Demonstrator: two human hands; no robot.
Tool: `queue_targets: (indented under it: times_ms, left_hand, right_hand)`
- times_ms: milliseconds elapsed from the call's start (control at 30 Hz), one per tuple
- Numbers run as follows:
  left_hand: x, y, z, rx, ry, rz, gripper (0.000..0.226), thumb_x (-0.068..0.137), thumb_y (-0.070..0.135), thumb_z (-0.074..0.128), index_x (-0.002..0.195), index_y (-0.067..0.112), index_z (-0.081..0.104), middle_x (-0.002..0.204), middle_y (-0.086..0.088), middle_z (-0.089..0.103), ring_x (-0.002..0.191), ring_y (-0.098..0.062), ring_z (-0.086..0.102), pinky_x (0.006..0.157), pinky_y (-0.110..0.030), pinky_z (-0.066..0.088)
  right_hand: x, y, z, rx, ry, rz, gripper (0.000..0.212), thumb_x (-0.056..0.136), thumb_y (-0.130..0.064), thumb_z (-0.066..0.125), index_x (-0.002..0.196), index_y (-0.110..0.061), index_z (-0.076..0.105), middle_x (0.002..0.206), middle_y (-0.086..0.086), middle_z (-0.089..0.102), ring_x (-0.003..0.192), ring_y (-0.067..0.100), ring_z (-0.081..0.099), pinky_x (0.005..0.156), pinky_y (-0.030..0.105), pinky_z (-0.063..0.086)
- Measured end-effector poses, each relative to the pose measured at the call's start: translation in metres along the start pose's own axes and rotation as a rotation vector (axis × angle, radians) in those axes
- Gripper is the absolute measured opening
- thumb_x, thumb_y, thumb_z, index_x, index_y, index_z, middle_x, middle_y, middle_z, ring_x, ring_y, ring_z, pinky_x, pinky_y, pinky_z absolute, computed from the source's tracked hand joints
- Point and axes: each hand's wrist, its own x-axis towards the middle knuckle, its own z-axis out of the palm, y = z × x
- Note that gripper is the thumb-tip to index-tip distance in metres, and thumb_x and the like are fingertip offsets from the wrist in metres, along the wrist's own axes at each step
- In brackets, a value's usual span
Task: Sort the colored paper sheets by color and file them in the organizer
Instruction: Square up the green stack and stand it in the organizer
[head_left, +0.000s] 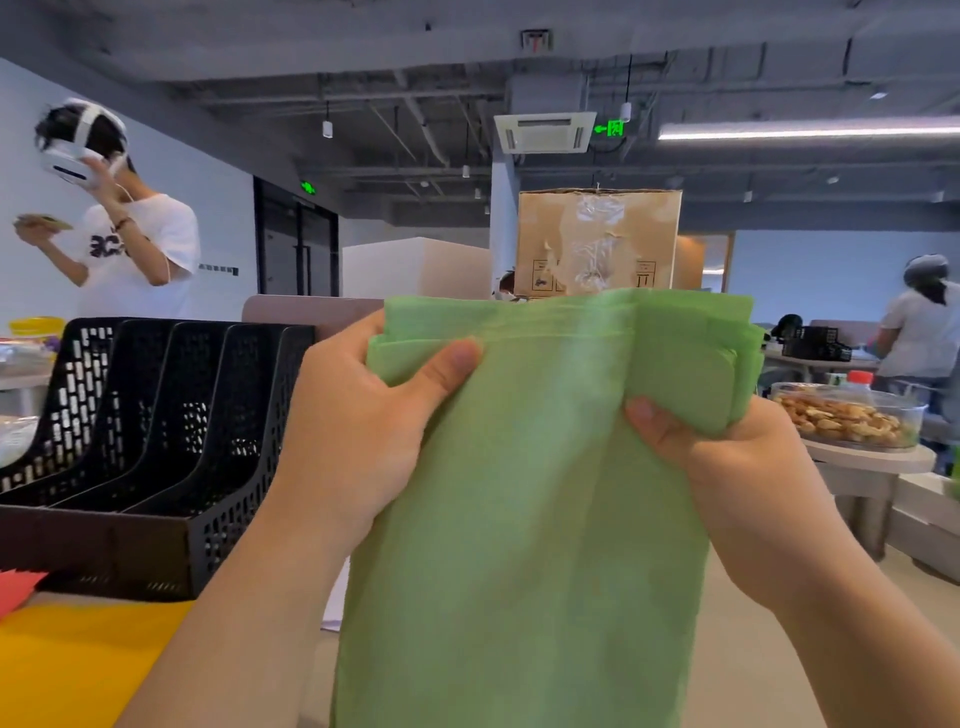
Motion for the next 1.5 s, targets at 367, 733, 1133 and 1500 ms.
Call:
queue_targets:
  times_ms: [367,733,1133,1500]
  left_hand:
    - [-0.025,-0.071,-0.012,0.21,-0.399,-0.544,0.027,0.074,0.02,0.077,0.099,0.017,0.07,0.088,0.002,0.076,0.077,-0.013,0.073,0.059,-0.021,0.054]
    - [-0.085,-0.115,0.0,-0.706,0.04,-1.058,0.052,0.07,0.03,0.068,0.118,0.01,0.066,0.116,-0.015,0.068,0.107,-0.031,0.065,0.086,-0.049,0.055]
    - [-0.048,-0.125,-0.072,-0.255,0.074,-0.612,0.087,0.031,0.044,0.094,0.107,0.013,0.066,0.104,-0.009,0.073,0.089,-0.026,0.071,0.071,-0.036,0.058]
    - [-0.055,-0.124,-0.071,-0.134,-0.039,-0.54,0.063,0.045,0.036,0.088,0.1,0.01,0.07,0.09,-0.006,0.076,0.082,-0.027,0.073,0.062,-0.032,0.059]
  right_hand:
    - [0.011,0.012,-0.024,-0.058,0.347,0.081,0.028,0.086,-0.007,0.065,0.059,-0.013,0.068,0.056,-0.002,0.067,0.06,0.024,0.061,0.063,0.05,0.055]
    - [0.011,0.032,-0.005,0.423,0.612,0.227,0.008,0.084,-0.016,0.069,0.082,-0.018,0.062,0.081,-0.006,0.072,0.077,0.015,0.069,0.071,0.034,0.056]
    - [-0.001,0.072,-0.056,-0.064,-0.351,0.469,0.051,0.065,-0.027,0.081,0.11,-0.011,0.067,0.105,0.01,0.072,0.094,0.028,0.07,0.073,0.034,0.058]
    - [-0.005,0.099,-0.05,0.106,-0.109,0.387,0.081,0.033,-0.048,0.091,0.099,-0.007,0.07,0.096,0.018,0.073,0.077,0.031,0.071,0.059,0.038,0.058]
